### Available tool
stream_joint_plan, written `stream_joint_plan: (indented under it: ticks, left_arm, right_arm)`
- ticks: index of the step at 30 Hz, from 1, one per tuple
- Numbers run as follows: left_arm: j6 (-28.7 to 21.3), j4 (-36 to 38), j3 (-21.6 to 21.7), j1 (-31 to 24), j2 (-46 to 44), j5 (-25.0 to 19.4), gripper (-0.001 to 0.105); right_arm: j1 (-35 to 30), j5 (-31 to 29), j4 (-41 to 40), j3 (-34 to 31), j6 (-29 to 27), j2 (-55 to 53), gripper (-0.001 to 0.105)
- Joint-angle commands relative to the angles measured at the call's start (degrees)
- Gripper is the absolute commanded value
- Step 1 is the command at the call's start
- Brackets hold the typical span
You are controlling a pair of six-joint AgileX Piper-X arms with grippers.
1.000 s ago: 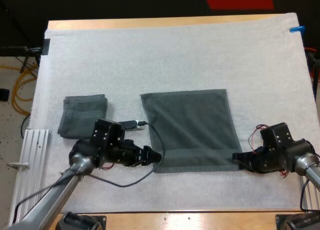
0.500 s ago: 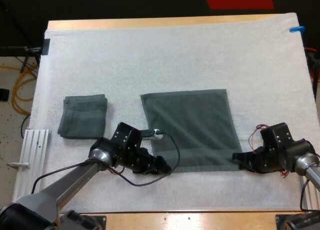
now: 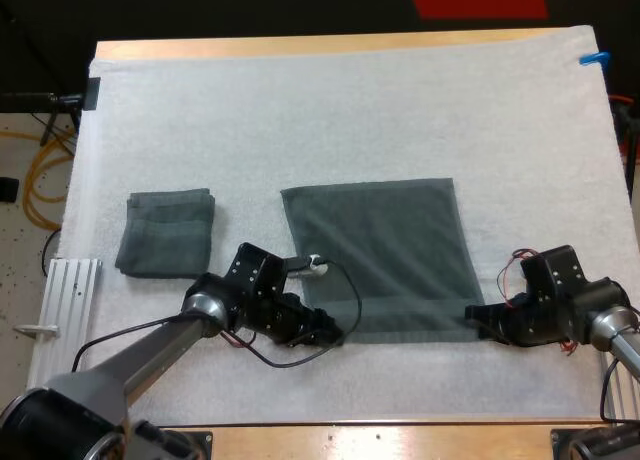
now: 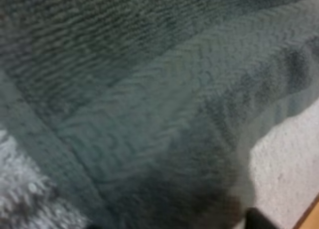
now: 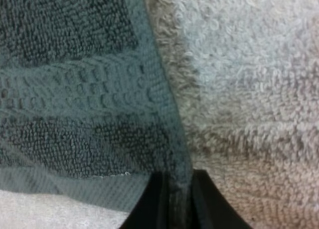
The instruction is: Pick towel from pile fold and stack
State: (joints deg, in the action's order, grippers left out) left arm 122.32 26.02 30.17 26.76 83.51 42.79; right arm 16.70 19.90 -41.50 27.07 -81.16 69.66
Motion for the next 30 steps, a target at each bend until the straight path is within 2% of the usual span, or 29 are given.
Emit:
stream_joint_plan:
  ticks: [1, 2, 4, 5, 10, 12, 18, 22, 25, 30]
  left_arm:
    - [0.1, -0.5, -0.1, 0.4, 0.7, -1.1, 0.028]
    - [0.1, -0.6, -0.1, 0.4, 0.8, -1.4, 0.014]
    - [-0.3, -0.8, -0.1, 0.4, 0.8, -1.5, 0.001]
    - [-0.3, -1.2, -0.1, 0.4, 0.8, -1.2, 0.0]
    - [-0.3, 0.5, 0.4, 0.4, -1.0, 3.2, 0.0]
    - [-0.6, 2.4, 0.4, 0.4, -3.4, 3.4, 0.0]
    - [-1.5, 12.3, 0.4, 0.4, -13.6, 3.5, 0.0]
    - [-3.5, 20.5, 0.4, 0.4, -19.0, 4.8, 0.0]
    - [-5.2, 24.6, 0.4, 0.4, -21.9, 4.8, 0.0]
    - [-5.1, 21.1, 0.4, -0.2, -21.9, 4.8, 0.0]
  right_arm:
    - [0.1, -0.4, -0.9, -0.1, 0.0, -0.5, 0.0]
    - [0.1, -0.4, -0.9, -0.1, 0.0, -0.5, 0.0]
    - [0.1, -0.4, -0.9, -0.1, 0.0, -0.5, 0.0]
    - [0.1, -0.4, -0.9, -0.1, 0.0, -0.5, 0.0]
    - [0.1, 0.7, -2.2, 0.3, 0.0, -1.4, 0.0]
    - [0.1, 0.9, -3.7, 0.7, 0.0, -2.9, 0.0]
    - [0.7, 2.4, -11.8, 2.6, 0.0, -11.7, 0.0]
    - [3.5, 3.5, -16.9, 4.1, 0.3, -16.7, 0.0]
    - [5.9, 3.5, -18.9, 4.9, 3.6, -19.2, 0.0]
    - [7.6, 3.5, -14.0, 5.0, 10.2, -19.5, 0.0]
